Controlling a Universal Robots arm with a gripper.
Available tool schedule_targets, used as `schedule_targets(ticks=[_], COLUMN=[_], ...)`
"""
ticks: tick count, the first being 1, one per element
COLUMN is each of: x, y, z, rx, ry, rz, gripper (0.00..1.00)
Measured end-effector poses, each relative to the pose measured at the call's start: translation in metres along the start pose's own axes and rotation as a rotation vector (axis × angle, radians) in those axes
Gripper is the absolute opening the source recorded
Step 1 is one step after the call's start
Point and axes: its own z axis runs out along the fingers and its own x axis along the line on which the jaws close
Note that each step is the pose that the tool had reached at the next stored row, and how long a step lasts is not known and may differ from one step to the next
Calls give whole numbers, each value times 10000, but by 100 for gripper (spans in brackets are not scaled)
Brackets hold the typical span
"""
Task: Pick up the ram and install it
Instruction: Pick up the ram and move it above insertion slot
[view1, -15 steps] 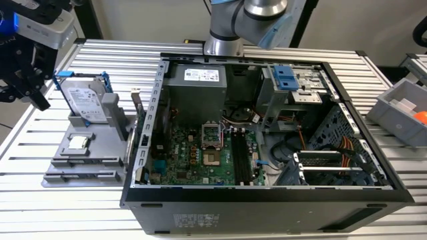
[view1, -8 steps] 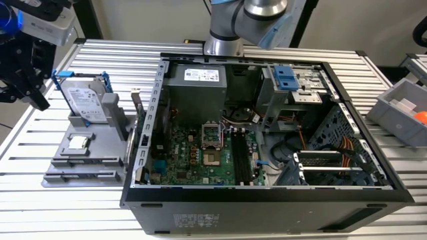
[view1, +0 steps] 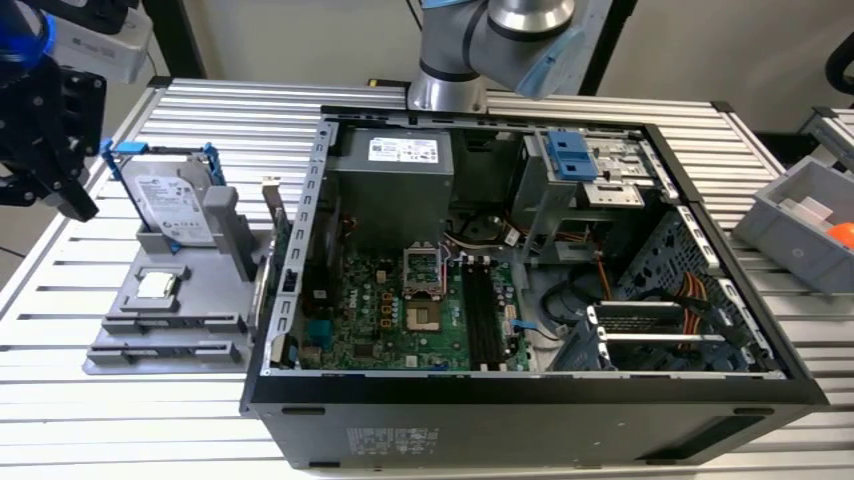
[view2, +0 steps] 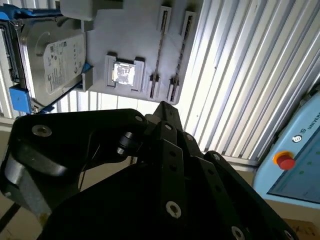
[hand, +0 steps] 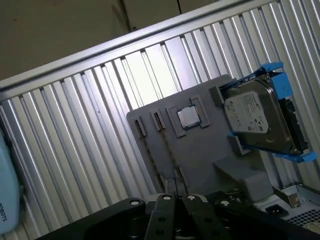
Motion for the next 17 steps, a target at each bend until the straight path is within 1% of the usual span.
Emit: schedule_targets(ticks=[2, 4, 6, 11, 12, 14, 17], x=[0, 0, 0, 0, 0, -1, 0], y=[0, -1, 0, -1, -1, -1, 0], z=[0, 0, -1, 0, 0, 1, 1], rx=[-2, 16, 78, 297, 319, 327, 317], ry=[8, 10, -3, -64, -69, -70, -62], rz=[-249, -474, -677, -1150, -1226, -1375, -1662], gripper=[0, 0, 0, 0, 0, 0, 0])
